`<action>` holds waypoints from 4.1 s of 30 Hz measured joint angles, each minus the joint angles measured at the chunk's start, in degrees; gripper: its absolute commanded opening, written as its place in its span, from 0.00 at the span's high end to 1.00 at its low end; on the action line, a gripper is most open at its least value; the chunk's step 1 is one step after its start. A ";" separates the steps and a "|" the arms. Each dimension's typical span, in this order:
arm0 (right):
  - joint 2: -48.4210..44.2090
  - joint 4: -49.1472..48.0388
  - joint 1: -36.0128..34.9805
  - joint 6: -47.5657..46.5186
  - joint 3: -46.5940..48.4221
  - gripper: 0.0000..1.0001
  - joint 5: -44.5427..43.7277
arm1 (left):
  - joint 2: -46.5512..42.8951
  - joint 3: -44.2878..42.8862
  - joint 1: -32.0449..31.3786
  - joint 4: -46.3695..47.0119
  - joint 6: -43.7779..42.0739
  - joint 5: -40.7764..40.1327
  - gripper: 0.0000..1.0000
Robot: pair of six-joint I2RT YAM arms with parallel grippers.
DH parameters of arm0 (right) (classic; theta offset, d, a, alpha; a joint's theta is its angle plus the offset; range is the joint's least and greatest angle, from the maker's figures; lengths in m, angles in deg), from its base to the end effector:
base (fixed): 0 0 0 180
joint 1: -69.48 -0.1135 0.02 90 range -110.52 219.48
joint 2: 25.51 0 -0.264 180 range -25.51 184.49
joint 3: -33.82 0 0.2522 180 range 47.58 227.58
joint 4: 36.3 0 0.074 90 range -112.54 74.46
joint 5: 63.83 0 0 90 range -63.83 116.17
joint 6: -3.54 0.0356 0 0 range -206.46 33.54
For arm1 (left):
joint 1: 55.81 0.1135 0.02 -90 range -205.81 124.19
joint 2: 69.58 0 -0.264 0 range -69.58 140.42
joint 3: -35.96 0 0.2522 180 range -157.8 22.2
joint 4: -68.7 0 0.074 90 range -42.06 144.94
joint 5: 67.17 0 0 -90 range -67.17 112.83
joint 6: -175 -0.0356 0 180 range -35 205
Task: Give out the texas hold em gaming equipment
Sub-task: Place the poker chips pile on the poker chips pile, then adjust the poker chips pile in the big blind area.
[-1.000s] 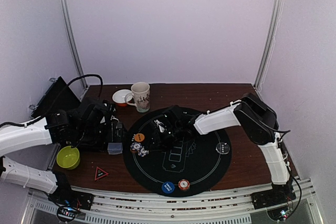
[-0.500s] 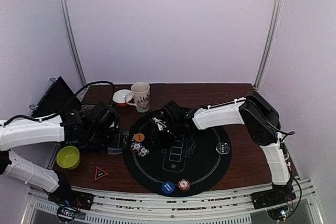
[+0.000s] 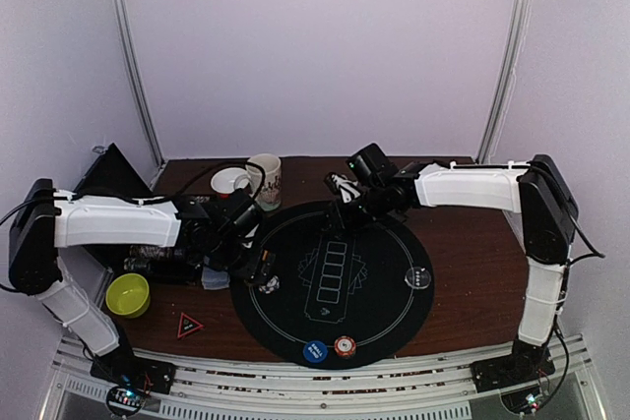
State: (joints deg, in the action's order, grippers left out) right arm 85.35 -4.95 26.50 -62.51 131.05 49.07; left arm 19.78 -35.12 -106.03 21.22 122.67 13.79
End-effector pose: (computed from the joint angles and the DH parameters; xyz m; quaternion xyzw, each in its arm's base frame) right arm 0.3085 0.3065 0.2253 -0.2246 0.8804 0.3599 0.2119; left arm 0.1971 -0.2280 0.1988 0.0901 0.9706 -0.0898 0.2042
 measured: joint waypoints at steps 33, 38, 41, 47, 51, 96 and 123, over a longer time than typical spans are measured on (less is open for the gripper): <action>0.68 2.49 0.94 -4.31 -1.84 0.54 -0.50 | 9.99 -3.43 2.89 -0.68 -1.60 -0.59 0.44; 0.70 2.71 1.05 -4.70 -1.84 0.54 -0.48 | 9.77 -3.43 2.89 -0.66 -2.82 0.04 0.36; 0.66 3.43 1.18 -5.84 -1.66 0.54 -0.48 | 8.35 -3.74 2.86 -0.87 -4.37 -0.09 0.32; -1.92 5.38 2.10 -9.38 -1.20 0.53 0.37 | 1.33 -6.71 1.70 0.26 -17.79 3.32 0.18; -6.34 6.34 4.15 -11.13 -1.16 0.53 0.85 | -0.28 -6.99 1.27 1.29 -31.04 9.05 0.14; -13.99 9.75 7.41 -14.80 -3.17 0.53 -0.15 | 20.61 -14.36 5.99 -6.99 -72.65 20.70 0.52; -14.45 9.73 9.16 -14.32 -3.19 0.51 -0.87 | 15.85 -16.15 5.97 -4.44 -66.99 21.27 0.32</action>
State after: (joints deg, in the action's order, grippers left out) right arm 70.91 4.77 35.66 -76.83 127.85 48.19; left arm 35.63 -51.28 -100.06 16.79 55.68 35.06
